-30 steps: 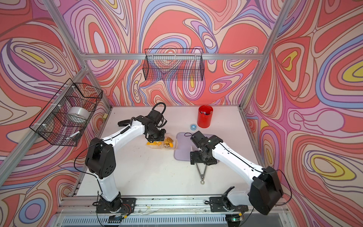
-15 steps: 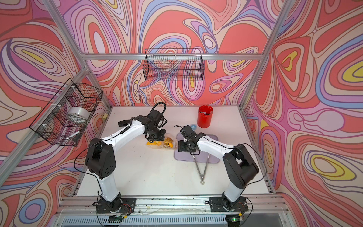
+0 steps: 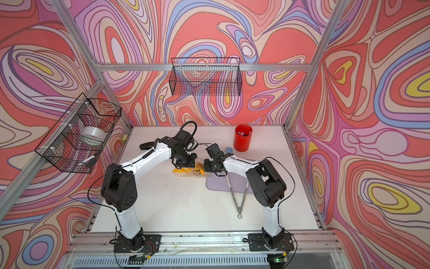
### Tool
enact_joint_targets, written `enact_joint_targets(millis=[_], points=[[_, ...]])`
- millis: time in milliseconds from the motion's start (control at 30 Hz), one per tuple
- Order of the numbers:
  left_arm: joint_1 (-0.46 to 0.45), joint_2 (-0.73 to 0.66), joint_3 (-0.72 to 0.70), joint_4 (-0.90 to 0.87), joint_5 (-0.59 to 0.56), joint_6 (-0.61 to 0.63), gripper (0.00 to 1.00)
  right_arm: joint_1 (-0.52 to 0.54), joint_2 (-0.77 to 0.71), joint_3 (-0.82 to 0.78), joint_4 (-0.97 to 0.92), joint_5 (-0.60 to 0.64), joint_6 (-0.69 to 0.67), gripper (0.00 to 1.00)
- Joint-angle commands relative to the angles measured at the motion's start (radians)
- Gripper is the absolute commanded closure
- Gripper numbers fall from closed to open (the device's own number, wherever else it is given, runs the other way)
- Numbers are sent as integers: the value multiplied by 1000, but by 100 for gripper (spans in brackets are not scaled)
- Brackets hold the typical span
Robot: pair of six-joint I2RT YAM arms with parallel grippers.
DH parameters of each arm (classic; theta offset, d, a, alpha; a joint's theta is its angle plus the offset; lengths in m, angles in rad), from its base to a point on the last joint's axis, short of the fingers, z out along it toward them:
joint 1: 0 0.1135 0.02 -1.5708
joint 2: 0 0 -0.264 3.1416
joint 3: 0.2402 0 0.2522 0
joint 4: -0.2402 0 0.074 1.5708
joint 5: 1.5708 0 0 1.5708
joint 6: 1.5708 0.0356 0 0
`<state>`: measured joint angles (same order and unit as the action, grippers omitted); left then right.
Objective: Put the cookies into a resealable bag to prevent moisture
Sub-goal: Adjust the ziploc bag at the center of the board.
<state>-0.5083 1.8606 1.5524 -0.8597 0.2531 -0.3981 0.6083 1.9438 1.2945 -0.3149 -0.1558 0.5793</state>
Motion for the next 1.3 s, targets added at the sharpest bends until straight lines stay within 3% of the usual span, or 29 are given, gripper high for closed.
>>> enact_joint_targets(millis=[0, 267, 300, 433, 600, 700, 733, 833, 967, 1067, 1267], points=[[10, -31, 39, -66, -11, 65, 100, 4, -59, 28, 14, -15, 45, 100], [48, -164, -12, -76, 15, 206, 100, 38, -162, -8, 64, -30, 339, 100], [51, -187, -28, -76, 15, 224, 96, 43, -166, -18, 76, -21, 381, 100], [51, -295, -112, -50, 21, 294, 68, 56, -198, -37, 107, 11, 498, 100], [51, -438, -237, 37, -39, 362, 50, 57, -195, -22, 114, 25, 546, 100], [50, -522, -348, 143, -65, 418, 33, 57, -191, -9, 105, 35, 560, 100], [47, -553, -394, 188, -67, 450, 8, 57, -189, -5, 101, 38, 564, 100], [1, -666, -580, 384, -96, 580, 1, 57, -185, 3, 101, 36, 571, 100], [-119, -782, -859, 771, -196, 753, 0, 57, -181, 13, 97, 29, 577, 100], [-140, -739, -914, 887, -246, 734, 0, 57, -182, 5, 98, 30, 586, 100], [-214, -583, -962, 1164, -467, 780, 2, 57, -181, 3, 114, 10, 575, 100]])
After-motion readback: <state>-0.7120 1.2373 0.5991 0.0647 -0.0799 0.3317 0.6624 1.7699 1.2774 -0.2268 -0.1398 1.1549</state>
